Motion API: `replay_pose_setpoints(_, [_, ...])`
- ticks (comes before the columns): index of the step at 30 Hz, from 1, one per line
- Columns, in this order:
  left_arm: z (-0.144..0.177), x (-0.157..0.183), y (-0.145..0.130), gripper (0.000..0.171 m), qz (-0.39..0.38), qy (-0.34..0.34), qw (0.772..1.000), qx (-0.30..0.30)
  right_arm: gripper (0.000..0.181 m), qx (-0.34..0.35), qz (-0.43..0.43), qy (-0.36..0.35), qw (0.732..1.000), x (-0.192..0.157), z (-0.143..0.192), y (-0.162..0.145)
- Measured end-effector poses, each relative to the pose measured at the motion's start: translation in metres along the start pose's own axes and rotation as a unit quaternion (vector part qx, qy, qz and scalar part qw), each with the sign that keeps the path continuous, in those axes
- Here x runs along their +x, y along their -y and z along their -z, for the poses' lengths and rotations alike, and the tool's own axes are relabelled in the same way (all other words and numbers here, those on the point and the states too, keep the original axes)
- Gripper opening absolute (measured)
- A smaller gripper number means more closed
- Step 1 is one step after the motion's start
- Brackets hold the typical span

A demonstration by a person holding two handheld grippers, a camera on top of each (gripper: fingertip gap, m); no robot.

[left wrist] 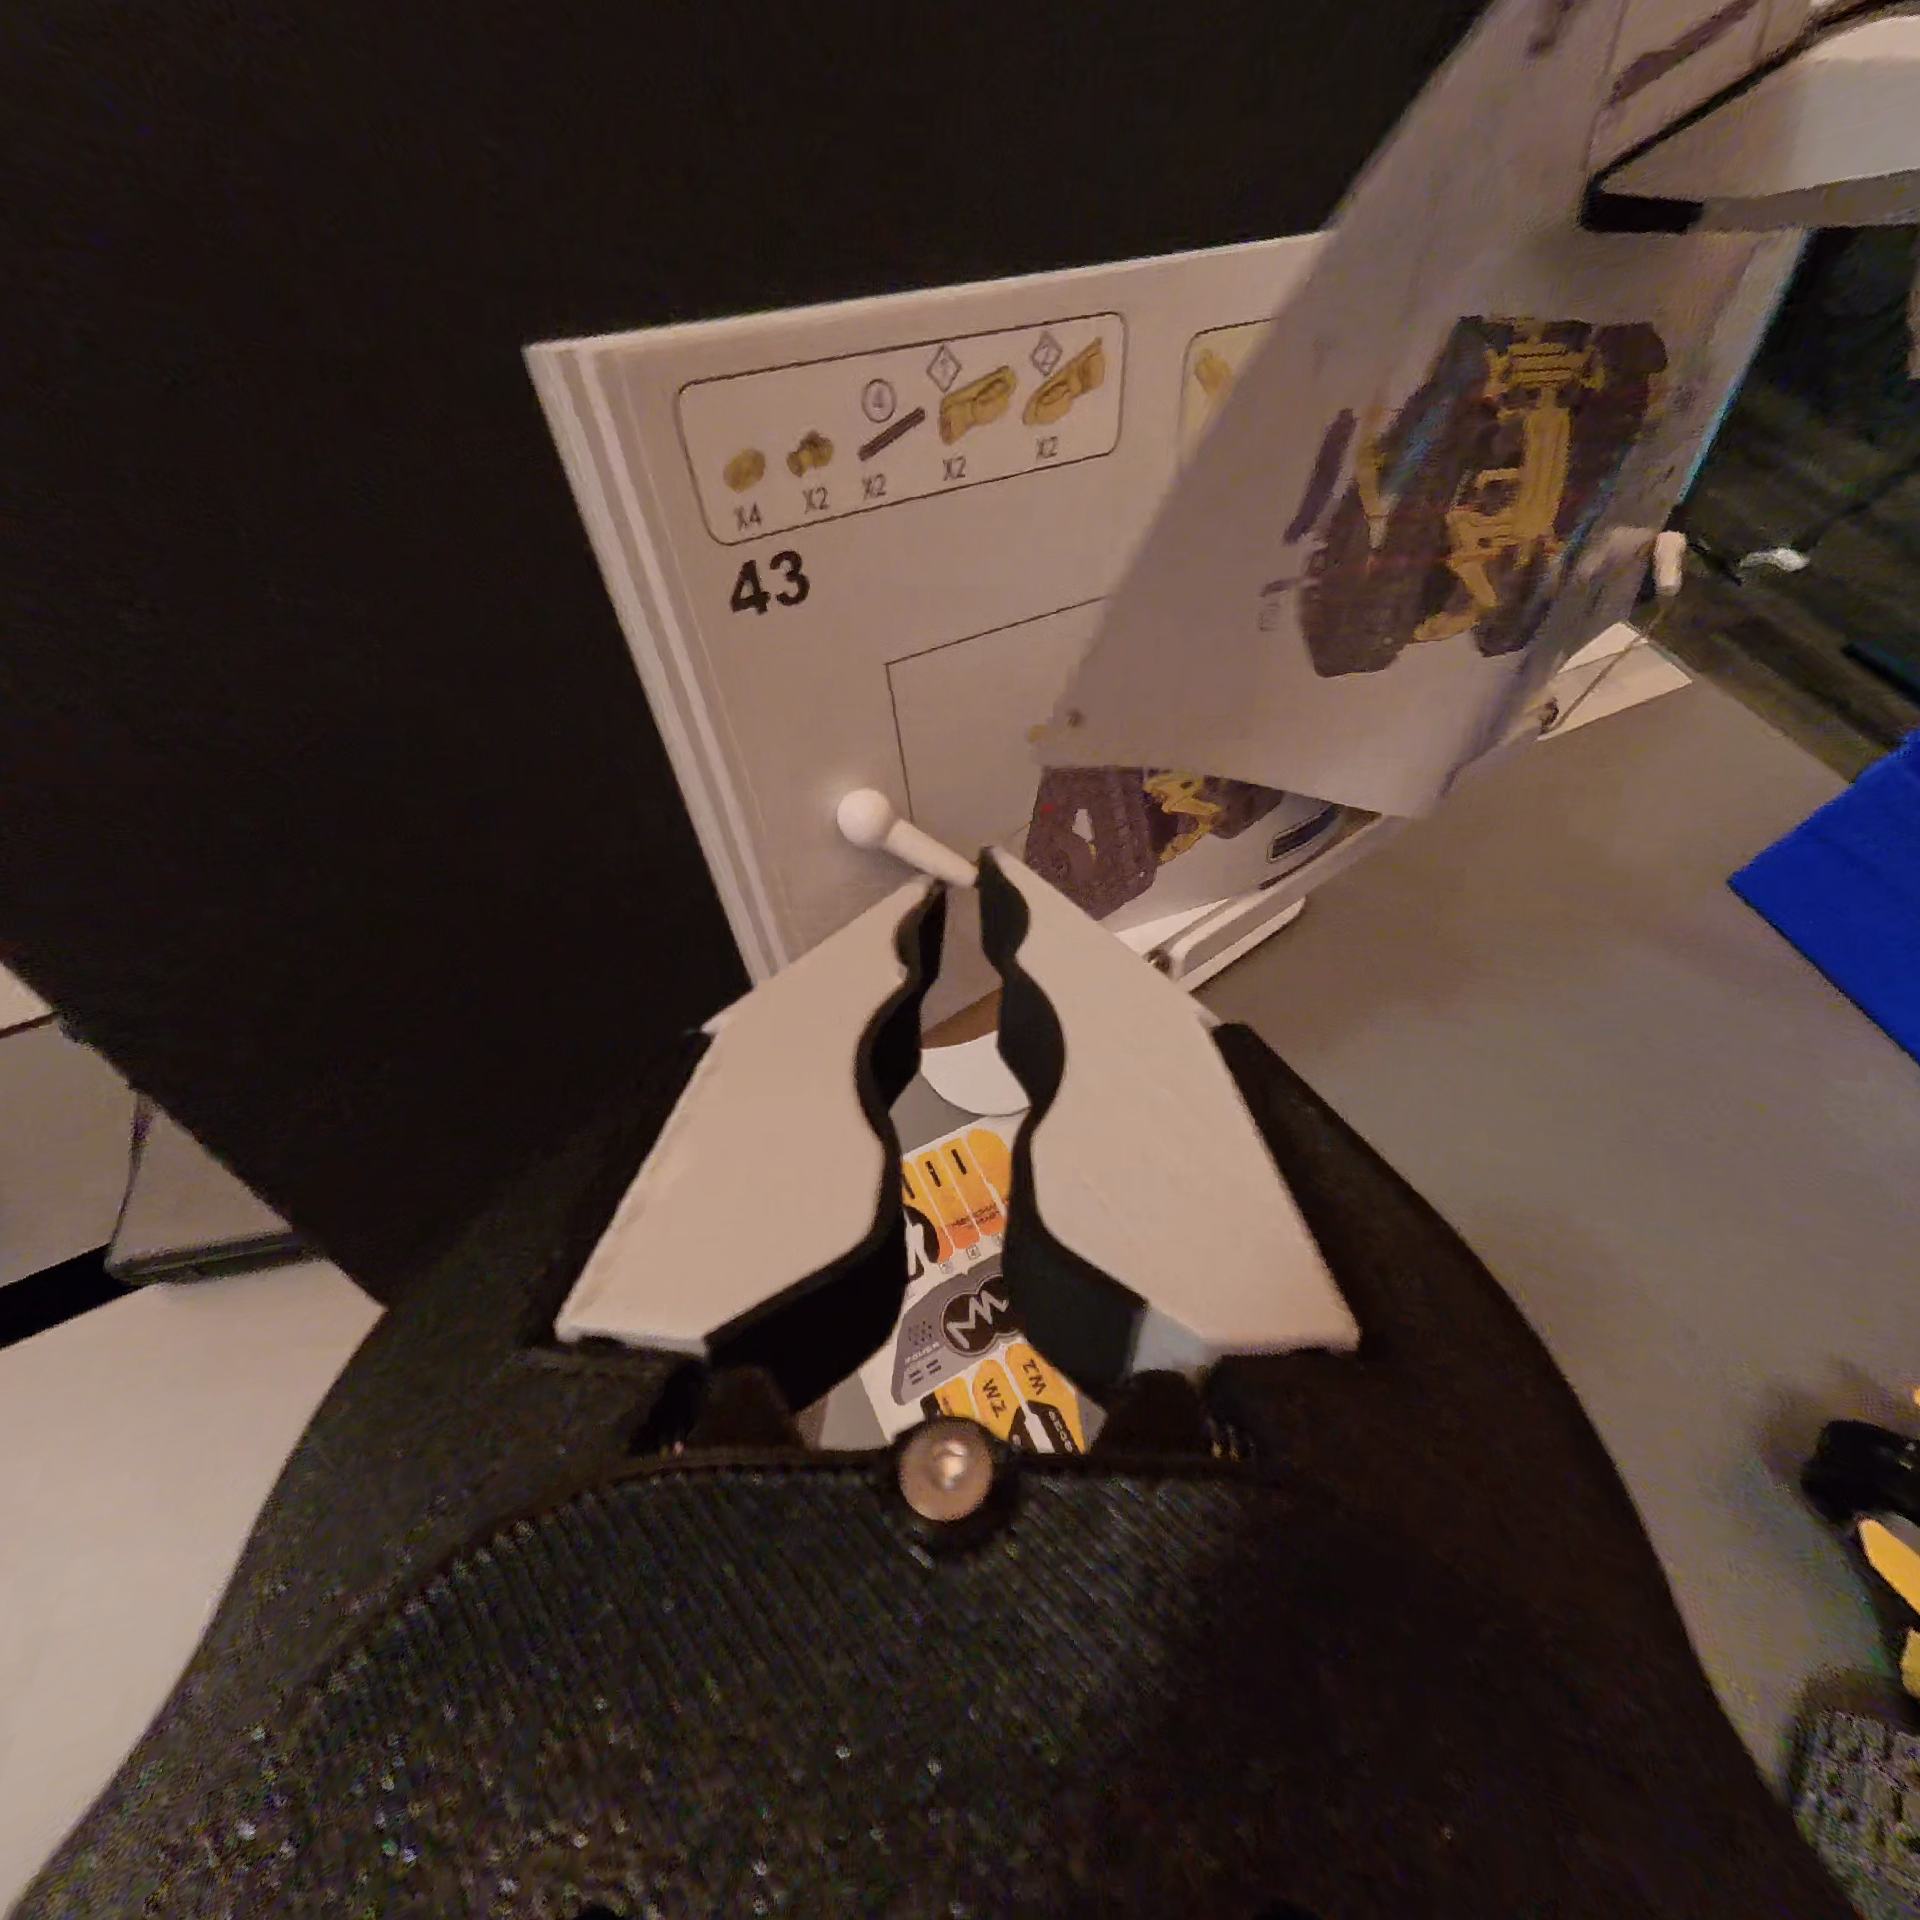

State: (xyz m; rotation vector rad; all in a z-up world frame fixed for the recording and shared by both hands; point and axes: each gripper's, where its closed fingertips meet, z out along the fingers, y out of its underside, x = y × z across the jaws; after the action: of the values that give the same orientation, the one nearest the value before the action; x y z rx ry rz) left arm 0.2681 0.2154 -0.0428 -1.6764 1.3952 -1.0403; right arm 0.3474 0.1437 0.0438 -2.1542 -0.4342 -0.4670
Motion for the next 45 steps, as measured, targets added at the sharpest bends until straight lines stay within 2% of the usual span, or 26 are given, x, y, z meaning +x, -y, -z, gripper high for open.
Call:
replay_pose_setpoints(3, [-0.001, 0.004, -0.002, 0.0, 0.009, -0.024, 1.0, 0.005, 0.0, -0.015, -0.019, -0.025, 0.999, 0.006, -0.005, 0.002])
replay_pose_setpoints(6, [0.002, 0.007, -0.004, 0.0, 0.011, -0.044, 0.999, 0.0, 0.0, -0.025, -0.039, -0.012, 0.999, 0.001, -0.013, 0.005])
replay_pose_setpoints(11, [0.015, 0.025, 0.005, 0.0, 0.005, -0.103, 0.994, 0.018, 0.0, -0.056, -0.02, -0.015, 0.998, -0.01, -0.034, 0.009])
replay_pose_setpoints(14, [0.013, 0.011, -0.009, 0.0, -0.01, -0.051, 0.998, -0.027, 0.0, -0.08, -0.013, -0.029, 0.996, -0.01, -0.039, 0.01])
replay_pose_setpoints(17, [0.002, 0.02, -0.013, 0.0, 0.026, -0.097, 0.995, -0.026, 0.0, -0.077, -0.022, -0.053, 0.995, -0.003, -0.033, 0.011])
replay_pose_setpoints(19, [-0.007, 0.015, -0.005, 0.026, 0.058, -0.092, 0.994, -0.002, 0.0, -0.067, -0.048, -0.056, 0.995, 0.002, -0.03, 0.01])
replay_pose_setpoints(22, [-0.009, 0.014, -0.003, 0.022, 0.054, -0.077, 0.996, -0.002, 0.0, -0.054, -0.092, -0.05, 0.993, 0.005, -0.029, 0.008])
replay_pose_setpoints(24, [-0.01, 0.008, -0.005, 0.009, 0.028, -0.036, 0.999, -0.008, 0.0, -0.043, -0.104, -0.046, 0.993, 0.006, -0.028, 0.01])
replay_pose_setpoints(26, [-0.012, 0.014, -0.003, 0.002, 0.015, -0.037, 0.999, -0.002, 0.0, -0.043, -0.104, -0.043, 0.993, 0.004, -0.03, 0.012])
replay_pose_setpoints(31, [-0.013, 0.021, 0.0, 0.0, -0.02, -0.013, 1.0, 0.002, 0.0, -0.045, -0.072, -0.065, 0.994, 0.004, -0.032, 0.019])
replay_pose_setpoints(34, [-0.01, 0.019, -0.006, 0.0, -0.019, -0.013, 1.0, -0.014, 0.0, -0.036, -0.085, -0.072, 0.993, 0.008, -0.032, 0.021])
replay_pose_setpoints(40, [-0.004, 0.021, -0.015, 0.0, 0.006, -0.08, 0.996, -0.024, 0.0, -0.013, -0.134, -0.064, 0.989, 0.014, -0.03, 0.015])
replay_pose_setpoints(45, [-0.003, 0.028, -0.017, 0.0, -0.02, -0.096, 0.995, -0.03, 0.0, -0.028, -0.076, -0.057, 0.995, -0.005, -0.041, 0.024])
